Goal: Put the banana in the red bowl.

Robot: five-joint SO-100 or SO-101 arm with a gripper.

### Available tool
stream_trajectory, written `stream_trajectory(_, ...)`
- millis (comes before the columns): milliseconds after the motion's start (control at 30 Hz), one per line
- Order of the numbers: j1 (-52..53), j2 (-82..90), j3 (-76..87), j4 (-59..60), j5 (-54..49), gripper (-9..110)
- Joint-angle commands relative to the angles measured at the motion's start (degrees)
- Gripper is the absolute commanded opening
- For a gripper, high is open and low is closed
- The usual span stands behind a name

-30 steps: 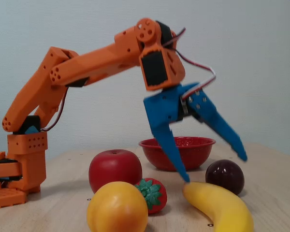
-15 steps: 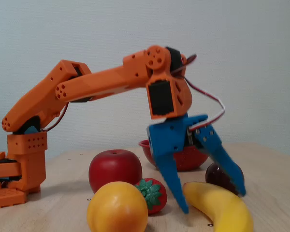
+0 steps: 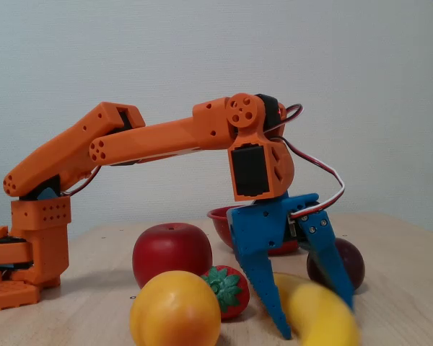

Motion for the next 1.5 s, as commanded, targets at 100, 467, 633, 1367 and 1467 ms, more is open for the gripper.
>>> stream_trajectory(100,1.1,3.7,-4.5,-0.6,1.4,0)
stream_trajectory(467,1.8,6.7,-4.8,-1.8,-3.9,0)
stream_trajectory(633,2.3,9.6,-3.6,-3.9,-7.1,0)
stream_trajectory(1367,6.5,37.1,6.8,-7.0,-17.6,0)
stream_trajectory(1467,9.3,41.1,8.7,-7.1,-21.4,0)
